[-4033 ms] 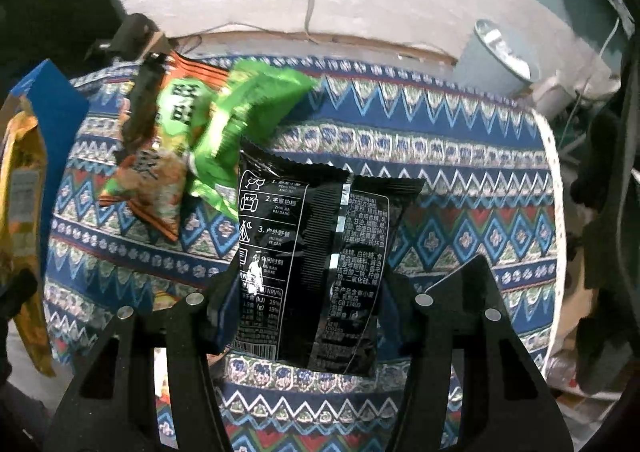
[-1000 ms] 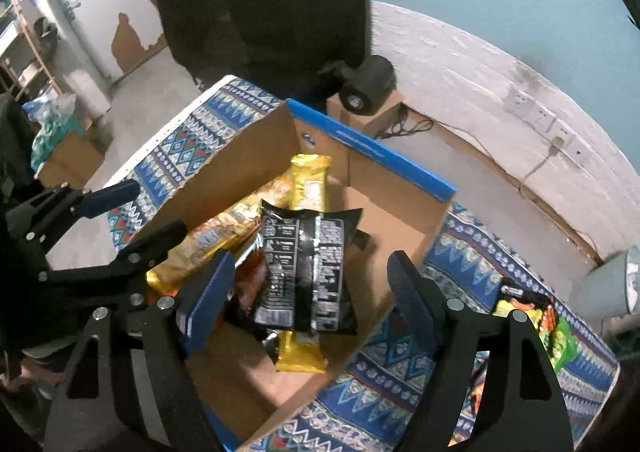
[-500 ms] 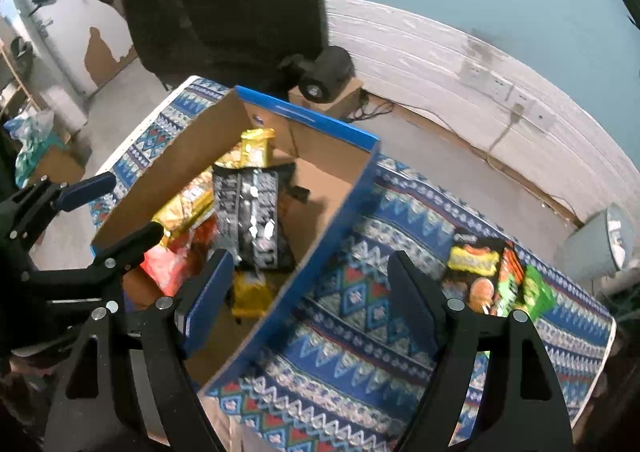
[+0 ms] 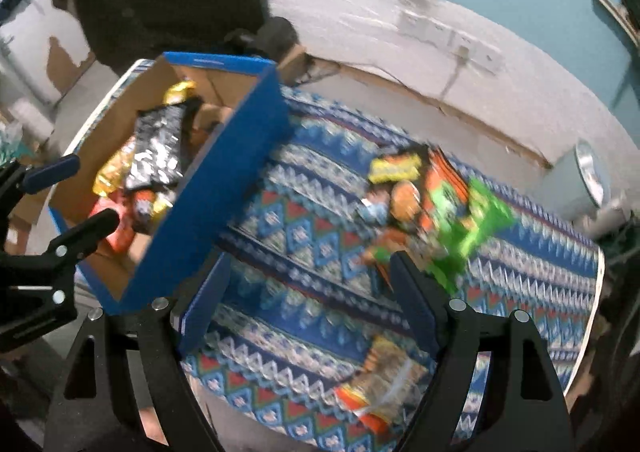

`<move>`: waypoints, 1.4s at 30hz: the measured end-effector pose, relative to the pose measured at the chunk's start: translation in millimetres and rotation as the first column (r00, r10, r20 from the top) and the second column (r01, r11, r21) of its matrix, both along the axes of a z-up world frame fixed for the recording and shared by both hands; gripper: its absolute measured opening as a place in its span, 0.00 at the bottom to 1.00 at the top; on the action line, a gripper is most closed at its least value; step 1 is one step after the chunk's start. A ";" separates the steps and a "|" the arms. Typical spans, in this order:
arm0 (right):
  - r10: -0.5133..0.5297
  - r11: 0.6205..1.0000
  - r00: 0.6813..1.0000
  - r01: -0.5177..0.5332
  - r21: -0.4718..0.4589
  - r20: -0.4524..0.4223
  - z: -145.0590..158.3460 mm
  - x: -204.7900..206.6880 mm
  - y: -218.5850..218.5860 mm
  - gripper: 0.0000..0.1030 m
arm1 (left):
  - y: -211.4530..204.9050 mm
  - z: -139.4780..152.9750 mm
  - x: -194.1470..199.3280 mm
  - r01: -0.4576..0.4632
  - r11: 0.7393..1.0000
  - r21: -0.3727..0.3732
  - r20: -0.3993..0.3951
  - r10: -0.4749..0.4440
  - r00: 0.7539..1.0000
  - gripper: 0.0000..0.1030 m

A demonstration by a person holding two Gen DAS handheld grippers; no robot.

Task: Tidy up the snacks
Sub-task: 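Move both tools back over the remaining snack pile, then grasp the striped orange bag with the right tool while the left tool grasps the black yellow-label packet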

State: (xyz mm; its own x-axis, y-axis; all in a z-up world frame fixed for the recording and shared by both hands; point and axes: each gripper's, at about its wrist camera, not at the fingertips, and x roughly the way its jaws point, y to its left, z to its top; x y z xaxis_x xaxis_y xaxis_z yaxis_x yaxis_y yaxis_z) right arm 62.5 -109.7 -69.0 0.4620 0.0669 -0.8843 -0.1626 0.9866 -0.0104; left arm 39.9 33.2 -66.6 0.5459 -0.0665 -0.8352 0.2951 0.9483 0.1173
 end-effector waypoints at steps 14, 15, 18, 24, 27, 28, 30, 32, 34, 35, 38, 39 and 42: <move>-0.179 0.982 0.977 0.184 0.038 -0.120 -46.6 -36.9 -82.0 0.79 | -62.0 -38.3 -16.4 0.087 0.994 0.064 -0.082 -0.082 0.993 0.71; -0.186 0.981 0.974 0.192 0.034 -0.131 -51.3 -39.1 -85.1 0.79 | -65.4 -42.3 -17.5 0.095 0.993 0.076 -0.084 -0.088 0.993 0.71; -0.201 0.979 0.966 0.205 0.014 -0.162 -66.8 -43.4 -91.3 0.79 | -71.7 -52.4 -18.9 0.108 0.989 0.098 -0.098 -0.098 0.990 0.71; -0.219 0.973 0.943 0.230 0.014 -0.249 -101.9 -47.7 -98.8 0.79 | -83.6 -78.0 -19.7 0.122 0.986 0.113 -0.152 -0.104 0.983 0.71; -0.235 0.969 0.930 0.248 0.011 -0.283 -116.7 -46.9 -100.7 0.79 | -86.1 -87.5 -19.8 0.124 0.985 0.118 -0.169 -0.103 0.980 0.71; -0.243 0.967 0.926 0.256 0.006 -0.290 -121.1 -46.8 -101.3 0.79 | -86.4 -89.5 -19.8 0.125 0.985 0.120 -0.172 -0.103 0.980 0.71; -0.261 0.962 0.917 0.271 -0.010 -0.302 -129.7 -46.3 -102.6 0.79 | -87.6 -94.1 -19.2 0.127 0.983 0.130 -0.179 -0.102 0.978 0.71; -0.276 0.958 0.907 0.285 -0.019 -0.319 -139.8 -46.1 -102.9 0.79 | -87.9 -96.3 -17.6 0.126 0.983 0.132 -0.184 -0.101 0.978 0.71; -0.280 0.957 0.897 0.288 -0.027 -0.342 -150.1 -46.3 -102.2 0.79 | -87.5 -97.3 -15.7 0.121 0.984 0.132 -0.186 -0.095 0.978 0.71; -0.281 0.957 0.894 0.287 -0.033 -0.348 -153.7 -46.2 -102.0 0.79 | -87.0 -97.4 -14.6 0.118 0.985 0.129 -0.187 -0.093 0.978 0.71; -0.279 0.958 0.892 0.282 -0.044 -0.357 -162.8 -47.2 -101.8 0.78 | -84.6 -96.5 -10.3 0.103 0.988 0.113 -0.192 -0.080 0.978 0.71; -0.270 0.962 0.898 0.271 -0.046 -0.348 -162.3 -47.4 -101.2 0.77 | -83.9 -95.7 -8.1 0.096 0.990 0.103 -0.194 -0.075 0.978 0.71; -0.233 0.972 0.915 0.226 -0.059 -0.328 -159.5 -47.9 -98.3 0.54 | -82.3 -93.9 -2.1 0.079 0.994 0.081 -0.197 -0.062 0.978 0.71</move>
